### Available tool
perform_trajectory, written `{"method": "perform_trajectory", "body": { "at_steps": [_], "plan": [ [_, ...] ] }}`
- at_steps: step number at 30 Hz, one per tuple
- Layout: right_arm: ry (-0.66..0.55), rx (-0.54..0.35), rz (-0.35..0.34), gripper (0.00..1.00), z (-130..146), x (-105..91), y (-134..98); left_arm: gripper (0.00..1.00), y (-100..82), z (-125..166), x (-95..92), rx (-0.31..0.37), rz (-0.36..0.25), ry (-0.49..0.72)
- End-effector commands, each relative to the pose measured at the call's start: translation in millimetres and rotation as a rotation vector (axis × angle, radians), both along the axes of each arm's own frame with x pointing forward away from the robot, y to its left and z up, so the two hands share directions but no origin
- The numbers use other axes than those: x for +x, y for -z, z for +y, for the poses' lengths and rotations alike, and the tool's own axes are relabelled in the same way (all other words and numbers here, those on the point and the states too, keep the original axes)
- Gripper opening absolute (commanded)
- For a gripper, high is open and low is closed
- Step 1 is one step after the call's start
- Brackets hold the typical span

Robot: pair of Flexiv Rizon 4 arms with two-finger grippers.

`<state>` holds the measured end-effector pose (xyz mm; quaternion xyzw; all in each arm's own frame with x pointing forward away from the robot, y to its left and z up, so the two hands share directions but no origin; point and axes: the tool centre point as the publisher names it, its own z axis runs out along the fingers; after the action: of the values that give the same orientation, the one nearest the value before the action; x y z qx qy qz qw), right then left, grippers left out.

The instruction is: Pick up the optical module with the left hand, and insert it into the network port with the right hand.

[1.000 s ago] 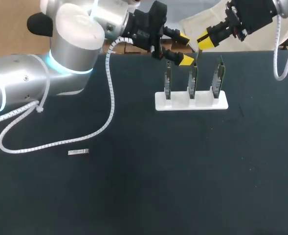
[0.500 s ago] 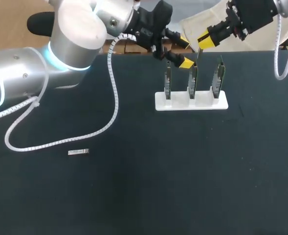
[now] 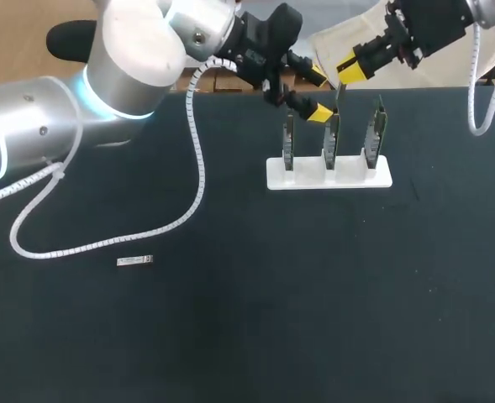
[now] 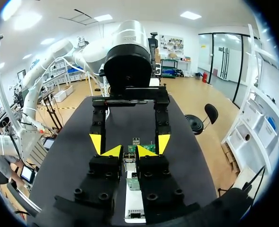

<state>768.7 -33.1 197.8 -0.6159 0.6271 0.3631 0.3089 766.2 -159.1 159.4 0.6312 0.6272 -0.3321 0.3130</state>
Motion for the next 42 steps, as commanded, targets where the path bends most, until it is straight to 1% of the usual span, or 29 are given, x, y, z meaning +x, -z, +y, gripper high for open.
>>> {"method": "perform_trajectory", "body": {
  "at_steps": [1,15,17,30,31,32,42],
  "plan": [
    [-0.002,-0.001,0.003,0.0,0.3,2.1,0.0,1.0,1.1,-0.1,4.2,0.002,0.008,0.009],
    [-0.002,0.0,0.004,0.0,2.0,4.7,0.6,1.0,6.3,-1.0,4.2,0.006,0.047,0.032],
    [-0.006,-0.012,-0.007,0.0,2.4,4.5,1.4,1.0,6.4,-1.0,4.2,0.006,0.048,0.035],
    [-0.002,-0.009,-0.008,0.0,1.3,4.2,1.9,1.0,6.5,-1.3,3.2,0.02,0.048,0.041],
    [-0.013,-0.037,-0.036,0.0,1.0,3.3,2.5,1.0,6.5,-1.3,3.2,0.02,0.048,0.041],
    [-0.021,-0.042,-0.039,0.0,1.1,1.9,3.5,1.0,6.5,-1.3,3.2,0.02,0.048,0.041],
    [-0.027,-0.053,-0.052,0.0,0.6,1.3,4.4,1.0,6.5,-1.3,3.2,0.02,0.048,0.041]
  ]
}}
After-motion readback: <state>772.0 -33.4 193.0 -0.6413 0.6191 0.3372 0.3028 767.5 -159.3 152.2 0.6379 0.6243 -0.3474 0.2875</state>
